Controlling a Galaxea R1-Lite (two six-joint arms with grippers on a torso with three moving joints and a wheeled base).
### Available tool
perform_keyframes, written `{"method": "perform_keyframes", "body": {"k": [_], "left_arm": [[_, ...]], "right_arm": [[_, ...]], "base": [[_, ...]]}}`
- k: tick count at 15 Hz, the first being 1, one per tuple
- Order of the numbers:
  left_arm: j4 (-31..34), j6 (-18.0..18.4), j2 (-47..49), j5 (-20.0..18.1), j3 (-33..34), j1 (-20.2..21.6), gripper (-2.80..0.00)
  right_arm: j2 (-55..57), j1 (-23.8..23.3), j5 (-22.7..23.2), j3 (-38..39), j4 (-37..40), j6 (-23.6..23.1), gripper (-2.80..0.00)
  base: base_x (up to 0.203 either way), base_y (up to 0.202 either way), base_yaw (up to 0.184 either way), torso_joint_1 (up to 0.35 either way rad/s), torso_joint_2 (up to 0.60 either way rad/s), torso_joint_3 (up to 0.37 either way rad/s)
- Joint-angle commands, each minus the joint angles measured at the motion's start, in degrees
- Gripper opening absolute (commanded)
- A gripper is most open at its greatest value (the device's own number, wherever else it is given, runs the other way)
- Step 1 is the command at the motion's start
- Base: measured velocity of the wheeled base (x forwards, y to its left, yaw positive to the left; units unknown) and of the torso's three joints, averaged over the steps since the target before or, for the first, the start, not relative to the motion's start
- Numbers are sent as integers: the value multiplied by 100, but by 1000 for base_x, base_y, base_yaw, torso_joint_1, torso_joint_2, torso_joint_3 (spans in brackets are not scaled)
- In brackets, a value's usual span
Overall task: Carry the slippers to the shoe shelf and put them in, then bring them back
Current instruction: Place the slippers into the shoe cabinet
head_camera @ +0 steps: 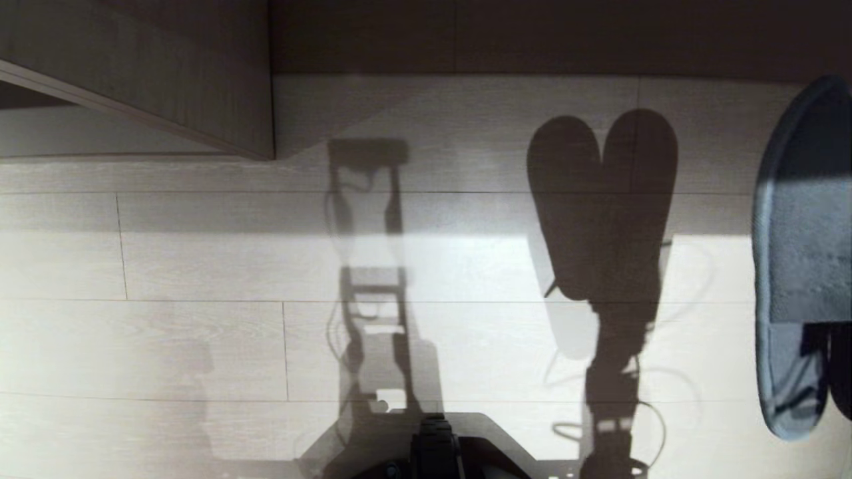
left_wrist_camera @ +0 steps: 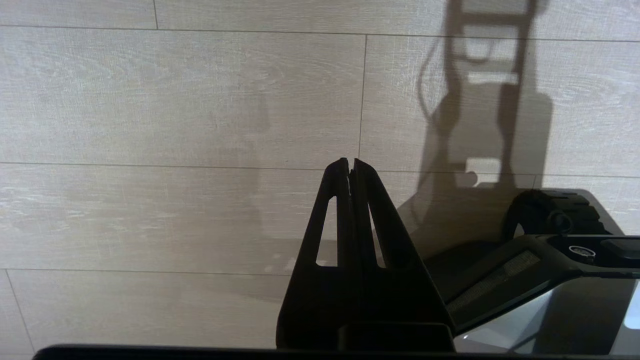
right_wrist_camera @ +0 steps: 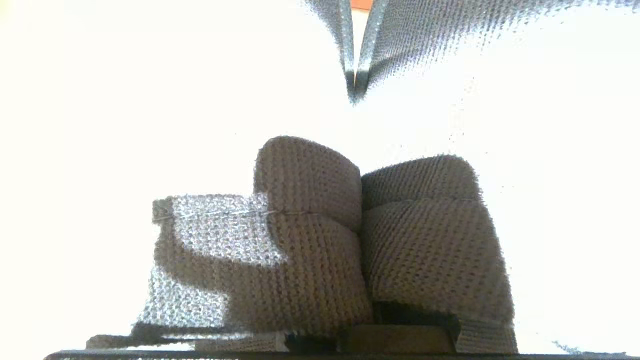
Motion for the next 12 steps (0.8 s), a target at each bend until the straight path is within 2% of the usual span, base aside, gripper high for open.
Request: {"method": "perform_keyframes", "body": {"k": [1,4,7,10,12], "left_arm": [[3,-3,-10,-1,7,3,-280],[3,-3,-11,-3,6,-3,-280],[3,-3,-11,-1,0,4,-280],[3,-7,-11,-1,0,3,-280],[3,-3,-2,-1,0,-5,-280]], "right_arm": [[-1614,3,13,82,1041,-11,-280],[-3150,-69,109,219,2667,-18,-280],[-4185,-337,233,614,3398,-13,-280],[-5023,-429,244,951,4931,-39,-280],[-5024,-450,194,1398,4940,-113,-280]], "base": [[0,0,0,0,0,0],[0,0,0,0,0,0],[0,0,0,0,0,0],[0,0,0,0,0,0],[0,0,0,0,0,0]]}}
